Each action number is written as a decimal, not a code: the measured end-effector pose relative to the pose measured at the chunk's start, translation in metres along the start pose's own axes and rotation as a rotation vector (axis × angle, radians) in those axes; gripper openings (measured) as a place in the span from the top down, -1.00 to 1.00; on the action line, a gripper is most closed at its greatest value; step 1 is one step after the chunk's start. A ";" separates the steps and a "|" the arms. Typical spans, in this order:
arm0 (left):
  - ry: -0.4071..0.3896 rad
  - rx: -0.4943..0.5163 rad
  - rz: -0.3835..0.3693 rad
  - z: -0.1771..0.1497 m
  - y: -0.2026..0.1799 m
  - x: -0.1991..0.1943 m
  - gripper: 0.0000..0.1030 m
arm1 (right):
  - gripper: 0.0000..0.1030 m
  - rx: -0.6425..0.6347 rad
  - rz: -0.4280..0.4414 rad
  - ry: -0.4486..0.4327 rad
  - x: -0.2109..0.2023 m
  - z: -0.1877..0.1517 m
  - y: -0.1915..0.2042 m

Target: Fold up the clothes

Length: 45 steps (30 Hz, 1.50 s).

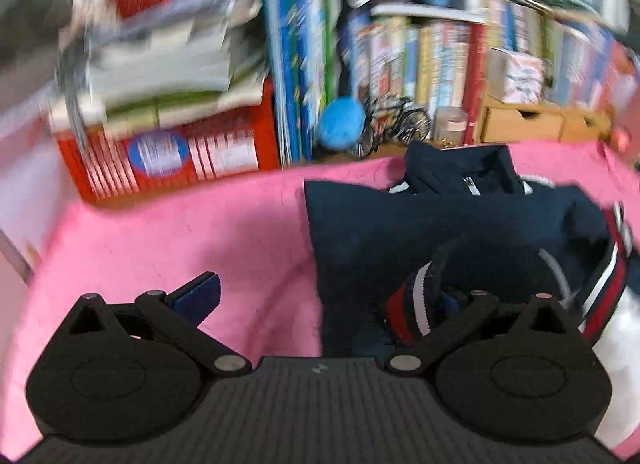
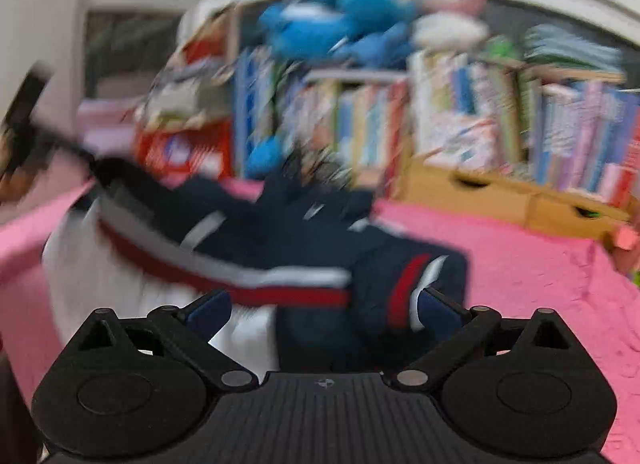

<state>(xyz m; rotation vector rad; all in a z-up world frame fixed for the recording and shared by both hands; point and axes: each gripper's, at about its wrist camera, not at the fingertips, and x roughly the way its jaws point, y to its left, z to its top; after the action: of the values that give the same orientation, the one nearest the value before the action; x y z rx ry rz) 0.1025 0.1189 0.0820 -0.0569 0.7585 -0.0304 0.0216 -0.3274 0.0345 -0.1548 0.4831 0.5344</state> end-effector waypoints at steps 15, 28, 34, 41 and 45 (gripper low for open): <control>-0.048 0.087 -0.177 -0.011 0.022 -0.011 -1.00 | 0.08 0.249 -0.145 0.065 0.083 0.003 -0.006; -0.149 0.483 0.117 -0.095 -0.072 0.022 -1.00 | -0.68 -0.017 -0.143 0.139 0.085 0.003 0.030; -0.278 0.495 0.157 -0.125 -0.091 0.000 -0.24 | 0.38 0.039 -0.189 0.061 0.066 0.006 0.040; -0.284 0.364 0.011 -0.101 -0.073 -0.011 -0.70 | 0.50 0.070 -0.168 -0.054 0.028 0.015 0.033; -0.197 0.311 -0.089 -0.087 -0.054 0.006 -1.00 | 0.38 0.072 -0.149 -0.015 0.036 0.012 0.025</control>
<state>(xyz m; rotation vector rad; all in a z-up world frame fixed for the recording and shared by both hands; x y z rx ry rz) 0.0464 0.0616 0.0182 0.1996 0.5467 -0.2238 0.0400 -0.2866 0.0270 -0.1167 0.4710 0.3721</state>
